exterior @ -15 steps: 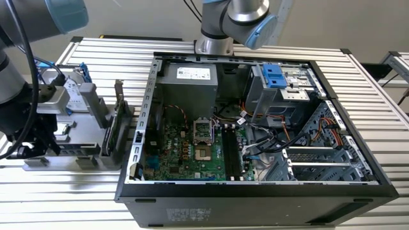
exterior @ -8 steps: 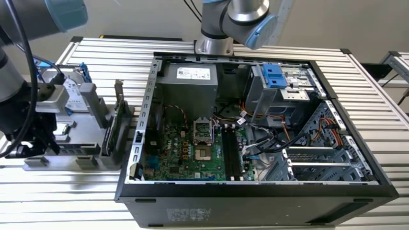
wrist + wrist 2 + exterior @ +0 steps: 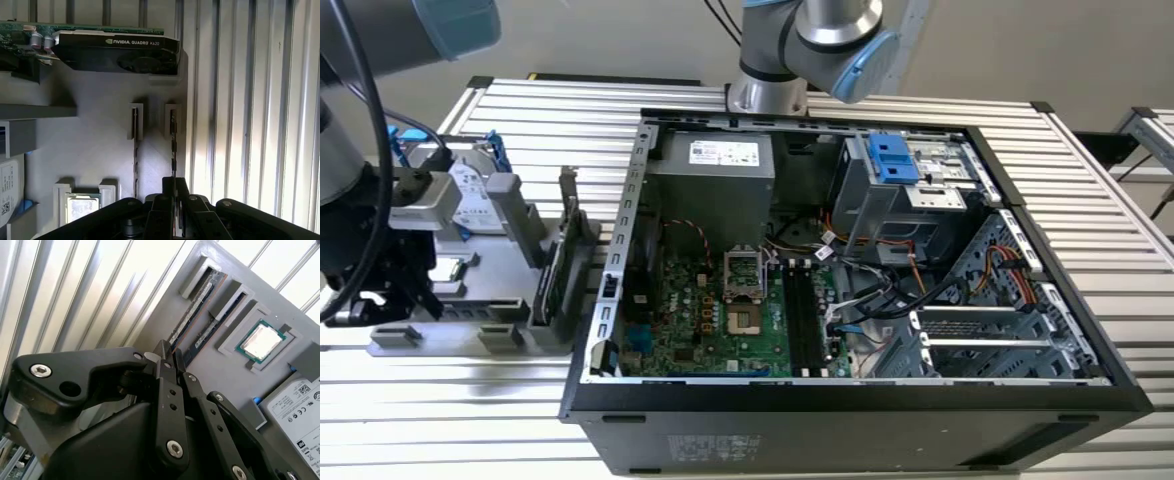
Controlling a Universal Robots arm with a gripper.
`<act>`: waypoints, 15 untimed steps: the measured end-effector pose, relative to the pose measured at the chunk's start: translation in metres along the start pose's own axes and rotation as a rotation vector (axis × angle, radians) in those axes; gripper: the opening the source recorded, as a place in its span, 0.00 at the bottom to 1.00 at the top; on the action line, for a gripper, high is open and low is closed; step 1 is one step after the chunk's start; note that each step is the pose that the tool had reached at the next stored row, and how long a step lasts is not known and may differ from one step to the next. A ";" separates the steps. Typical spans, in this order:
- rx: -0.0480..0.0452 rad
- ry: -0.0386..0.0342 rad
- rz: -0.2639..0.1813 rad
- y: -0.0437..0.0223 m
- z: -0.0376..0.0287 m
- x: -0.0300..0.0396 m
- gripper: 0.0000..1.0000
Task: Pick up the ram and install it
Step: 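Pick up the ram and move it above insertion slot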
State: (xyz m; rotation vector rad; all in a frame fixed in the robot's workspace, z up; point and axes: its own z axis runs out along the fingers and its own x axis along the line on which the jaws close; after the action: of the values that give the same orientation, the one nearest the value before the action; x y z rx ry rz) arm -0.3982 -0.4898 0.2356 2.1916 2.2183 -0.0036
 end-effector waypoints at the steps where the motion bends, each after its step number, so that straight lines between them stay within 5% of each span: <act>1: -0.0001 0.0000 0.000 0.0000 -0.0011 0.0000 0.00; 15: -0.0002 0.0000 0.000 0.0001 -0.0132 -0.0002 0.00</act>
State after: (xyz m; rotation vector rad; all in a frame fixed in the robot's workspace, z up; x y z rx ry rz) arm -0.3983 -0.4898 0.2488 2.1917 2.2181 -0.0034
